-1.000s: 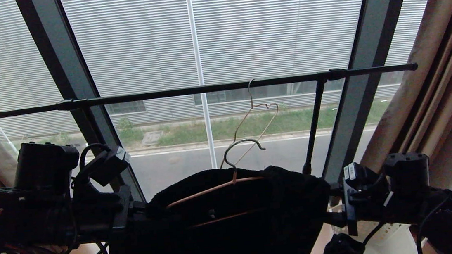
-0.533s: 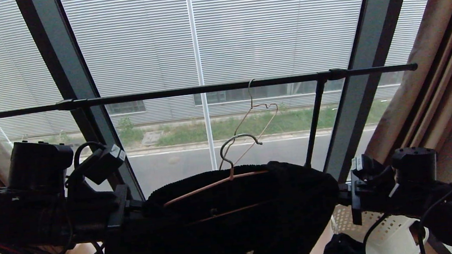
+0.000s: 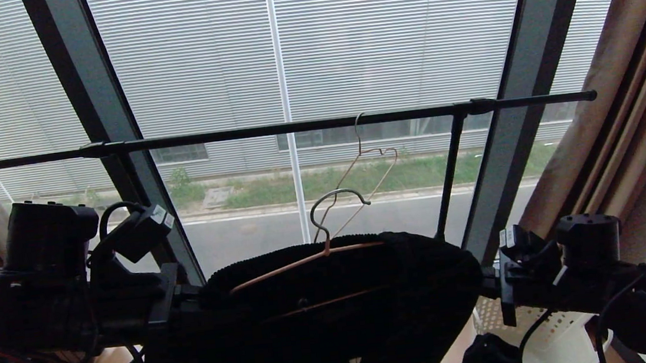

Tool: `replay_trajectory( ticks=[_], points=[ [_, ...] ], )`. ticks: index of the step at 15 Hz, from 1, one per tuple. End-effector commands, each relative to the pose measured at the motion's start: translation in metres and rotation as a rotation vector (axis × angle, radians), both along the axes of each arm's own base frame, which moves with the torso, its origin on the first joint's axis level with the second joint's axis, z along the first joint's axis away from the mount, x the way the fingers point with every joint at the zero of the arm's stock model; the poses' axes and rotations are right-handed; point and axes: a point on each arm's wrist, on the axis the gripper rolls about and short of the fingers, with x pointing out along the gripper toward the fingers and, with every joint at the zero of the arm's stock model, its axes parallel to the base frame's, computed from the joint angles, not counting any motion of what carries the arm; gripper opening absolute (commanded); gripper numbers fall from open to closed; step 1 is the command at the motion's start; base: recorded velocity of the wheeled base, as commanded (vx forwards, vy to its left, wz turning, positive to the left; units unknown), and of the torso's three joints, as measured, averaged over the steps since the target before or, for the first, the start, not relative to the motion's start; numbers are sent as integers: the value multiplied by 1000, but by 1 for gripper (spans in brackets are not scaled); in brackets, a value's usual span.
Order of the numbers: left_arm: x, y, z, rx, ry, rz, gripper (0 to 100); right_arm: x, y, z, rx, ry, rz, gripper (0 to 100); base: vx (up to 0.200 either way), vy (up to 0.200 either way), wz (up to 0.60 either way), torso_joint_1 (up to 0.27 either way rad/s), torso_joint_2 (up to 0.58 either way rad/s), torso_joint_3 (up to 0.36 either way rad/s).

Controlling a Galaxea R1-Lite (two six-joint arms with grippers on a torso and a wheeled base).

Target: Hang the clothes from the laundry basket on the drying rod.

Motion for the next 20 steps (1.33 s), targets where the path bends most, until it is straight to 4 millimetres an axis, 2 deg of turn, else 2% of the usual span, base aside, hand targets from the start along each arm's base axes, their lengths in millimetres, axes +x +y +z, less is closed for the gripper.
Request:
replay_trajectory(
  ticks=[1, 6, 9, 10, 12, 13, 15, 18, 20],
  points=[
    [1, 5, 0, 0, 0, 23, 0, -2, 3, 2, 0, -5, 11, 100, 0, 0, 0, 0, 0, 0],
    [-10, 29, -1, -3, 11, 126, 0, -3, 4, 18, -4, -65, -5, 100, 0, 0, 0, 0, 0, 0],
    [-14, 41, -1, -12, 29, 189, 0, -4, 13, 30, -60, -118, -105, 100, 0, 0, 0, 0, 0, 0],
    [-16, 44, 0, -19, 44, 208, 0, -6, 21, 38, -71, -140, -129, 100, 0, 0, 0, 0, 0, 0],
    [-18, 46, 0, -27, 62, 224, 0, -10, 28, 47, -51, -143, -141, 100, 0, 0, 0, 0, 0, 0],
    [-21, 49, 4, -46, 79, 252, 0, -16, 36, 62, -10, -141, -176, 100, 0, 0, 0, 0, 0, 0],
    [-26, 52, 9, -63, 86, 285, 0, -22, 44, 77, 19, -161, -219, 100, 0, 0, 0, 0, 0, 0],
    [-30, 52, 4, -43, 104, 310, 0, -31, 54, 91, 38, -193, -244, 100, 0, 0, 0, 0, 0, 0],
    [-32, 49, -2, 3, 109, 341, 0, -35, 56, 92, 38, -196, -241, 100, 0, 0, 0, 0, 0, 0]
  ],
)
